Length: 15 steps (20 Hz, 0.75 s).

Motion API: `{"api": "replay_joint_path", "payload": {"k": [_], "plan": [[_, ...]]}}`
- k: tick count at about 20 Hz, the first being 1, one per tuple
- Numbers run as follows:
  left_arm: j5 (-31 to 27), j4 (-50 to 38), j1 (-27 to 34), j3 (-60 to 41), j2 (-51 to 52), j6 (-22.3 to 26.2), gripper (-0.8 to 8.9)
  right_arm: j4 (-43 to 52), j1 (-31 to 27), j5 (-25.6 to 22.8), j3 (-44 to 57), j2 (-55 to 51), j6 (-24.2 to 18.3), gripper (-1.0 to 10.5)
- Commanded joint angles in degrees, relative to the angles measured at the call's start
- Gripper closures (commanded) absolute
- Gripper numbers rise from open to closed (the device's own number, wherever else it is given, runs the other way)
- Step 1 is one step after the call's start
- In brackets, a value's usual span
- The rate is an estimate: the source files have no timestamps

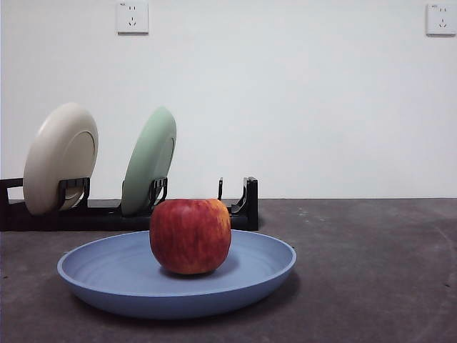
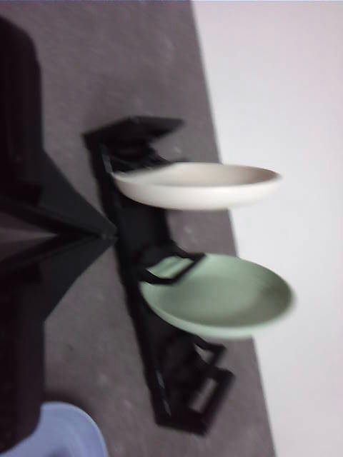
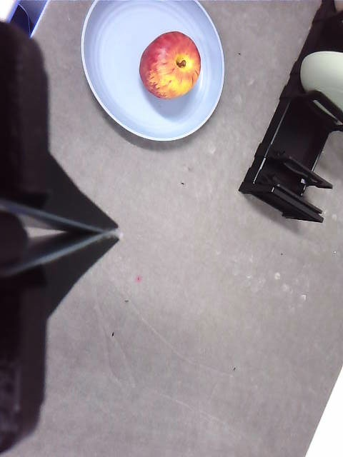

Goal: Take the blue plate from the plate rack,put the plate on the table,take the apple from the table,put the apple in the plate

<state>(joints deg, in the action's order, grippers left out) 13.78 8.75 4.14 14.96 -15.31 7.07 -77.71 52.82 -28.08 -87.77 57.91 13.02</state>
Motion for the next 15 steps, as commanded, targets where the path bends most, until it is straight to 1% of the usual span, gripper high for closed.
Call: {"api": "replay_joint_path", "payload": {"k": [1, 3, 6, 7, 8, 9, 11, 12, 15], "plan": [[-0.5, -1.1, 0.2, -3.8, 3.3, 0.6, 8.17, -1.1, 0.0, 0.0, -0.3, 0.0, -0.1, 9.5], [-1.0, -2.0, 0.2, -7.6, 6.7, 0.3, 8.17, -1.2, 0.0, 0.0, -0.3, 0.0, -0.1, 9.5], [-3.3, -4.3, 0.2, -13.0, 10.8, -4.4, 8.17, -1.2, 0.0, 0.0, -0.3, 0.0, -0.1, 9.5], [-3.6, -4.2, 0.2, -14.3, 11.8, -5.9, 8.17, -1.1, 0.0, 0.0, -0.3, 0.0, -0.1, 9.5], [-3.6, -2.0, 0.2, -14.5, 12.6, -6.5, 8.17, -1.2, 0.0, 0.0, -0.3, 0.0, -0.1, 9.5], [-4.7, 0.4, 0.2, -14.5, 13.4, -6.5, 8.17, -1.1, 0.0, 0.0, -0.3, 0.0, -0.1, 9.5], [-8.4, 0.7, 0.2, -14.5, 14.7, -6.7, 8.17, -1.2, 0.0, 0.0, -0.3, 0.0, -0.1, 9.5], [-9.2, 0.3, 0.2, -14.5, 15.1, -6.7, 8.17, -1.1, 0.0, 0.0, -0.3, 0.0, -0.1, 9.5], [-8.9, 0.4, 0.2, -14.5, 15.0, -6.7, 8.17, -1.2, 0.0, 0.0, -0.3, 0.0, -0.1, 9.5]]}}
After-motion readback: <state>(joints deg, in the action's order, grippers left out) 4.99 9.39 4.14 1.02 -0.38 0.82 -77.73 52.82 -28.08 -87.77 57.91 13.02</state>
